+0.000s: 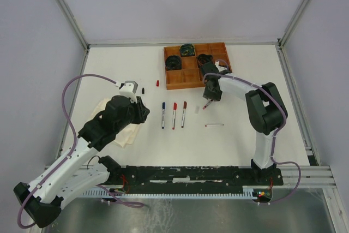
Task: Insert the pens into the pen caps
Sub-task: Pick up the pen from the center of the board.
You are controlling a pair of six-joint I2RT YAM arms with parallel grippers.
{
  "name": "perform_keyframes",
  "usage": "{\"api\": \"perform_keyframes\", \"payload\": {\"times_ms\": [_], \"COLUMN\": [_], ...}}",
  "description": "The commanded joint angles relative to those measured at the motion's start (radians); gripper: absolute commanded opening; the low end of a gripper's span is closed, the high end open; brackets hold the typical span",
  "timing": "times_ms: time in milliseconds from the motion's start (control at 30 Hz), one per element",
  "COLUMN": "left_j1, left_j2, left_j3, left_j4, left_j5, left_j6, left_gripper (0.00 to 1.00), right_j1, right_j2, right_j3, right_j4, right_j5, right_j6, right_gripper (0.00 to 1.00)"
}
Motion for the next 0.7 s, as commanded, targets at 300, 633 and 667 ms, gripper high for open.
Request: {"api": "perform_keyframes", "payload": {"times_ms": [300,633,667], "left_j1": [0.004,0.002,0.002], "left_j2": [0.003,0.005,0.006], "left_j3": [0.001,-0.002,-0.002], "left_j4": [0.025,0.023,0.023], "left_j5": [-0.01,-0.007,-0.007], "left_j6": [0.04,0.042,0.041], "left_gripper": [0.33,0.33,0.33], "right_j1": [-0.041,-0.049,-0.049], "right_j2": [0.012,0.025,0.026], "right_j3": [-0.008,-0.043,-0.046], "right_j4": [0.028,0.058,0.06], "right_j5": [-0.008,-0.049,-0.053], "right_j6": [-0.019,-0.032,-0.033], "right_gripper": [0.41,0.32,0.31]}}
